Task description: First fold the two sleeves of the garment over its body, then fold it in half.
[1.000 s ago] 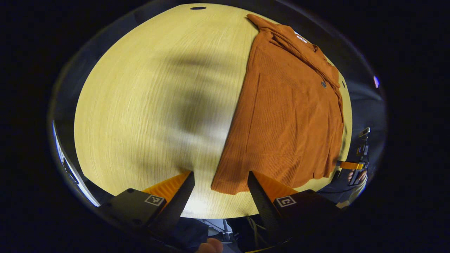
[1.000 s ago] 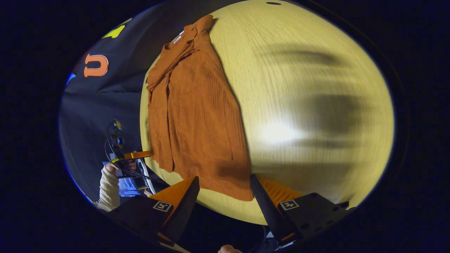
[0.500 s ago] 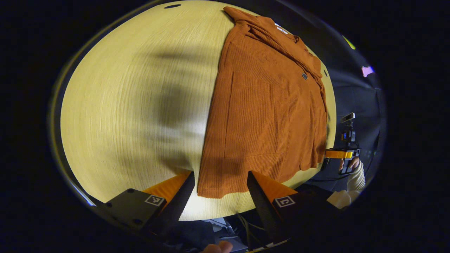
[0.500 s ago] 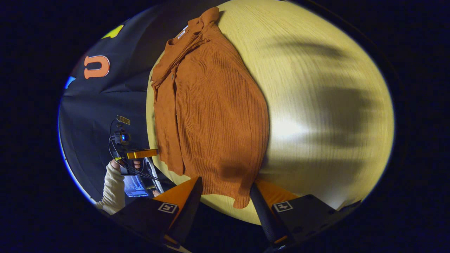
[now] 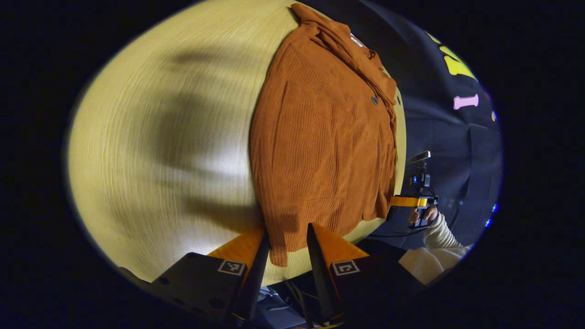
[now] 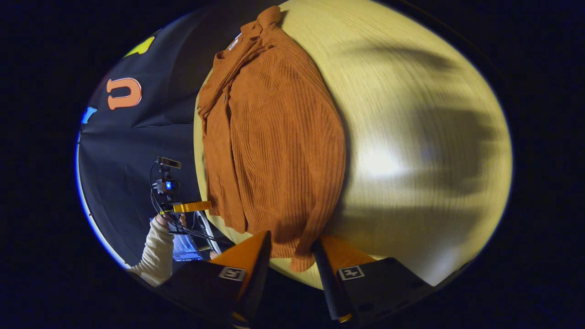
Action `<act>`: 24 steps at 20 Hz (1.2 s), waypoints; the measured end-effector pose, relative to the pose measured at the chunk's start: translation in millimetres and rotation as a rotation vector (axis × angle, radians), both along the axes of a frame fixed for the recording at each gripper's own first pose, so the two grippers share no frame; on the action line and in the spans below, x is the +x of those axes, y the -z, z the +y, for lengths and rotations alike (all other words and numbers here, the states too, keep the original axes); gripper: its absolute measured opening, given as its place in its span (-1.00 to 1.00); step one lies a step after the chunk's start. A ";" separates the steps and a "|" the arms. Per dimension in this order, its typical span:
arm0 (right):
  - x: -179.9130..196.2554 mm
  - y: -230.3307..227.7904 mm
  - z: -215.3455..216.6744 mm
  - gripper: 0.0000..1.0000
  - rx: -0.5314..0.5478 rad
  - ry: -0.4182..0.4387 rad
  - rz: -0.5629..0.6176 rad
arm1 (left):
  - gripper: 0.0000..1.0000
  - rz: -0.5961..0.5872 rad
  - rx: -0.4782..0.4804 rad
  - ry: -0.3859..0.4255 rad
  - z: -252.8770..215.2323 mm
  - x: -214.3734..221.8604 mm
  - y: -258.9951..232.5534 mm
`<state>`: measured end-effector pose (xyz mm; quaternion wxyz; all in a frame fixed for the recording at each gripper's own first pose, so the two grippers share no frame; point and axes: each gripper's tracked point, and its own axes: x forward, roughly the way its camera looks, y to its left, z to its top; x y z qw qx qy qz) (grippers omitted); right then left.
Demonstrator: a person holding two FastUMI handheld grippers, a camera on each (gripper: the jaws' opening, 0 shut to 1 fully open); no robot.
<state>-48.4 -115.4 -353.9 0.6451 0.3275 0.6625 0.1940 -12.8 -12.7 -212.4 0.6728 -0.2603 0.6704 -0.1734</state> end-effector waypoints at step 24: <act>22.7 -65.6 -2.9 -0.93 0.027 0.080 -0.093 | -0.94 -0.112 0.166 -0.076 -5.6 9.5 -39.6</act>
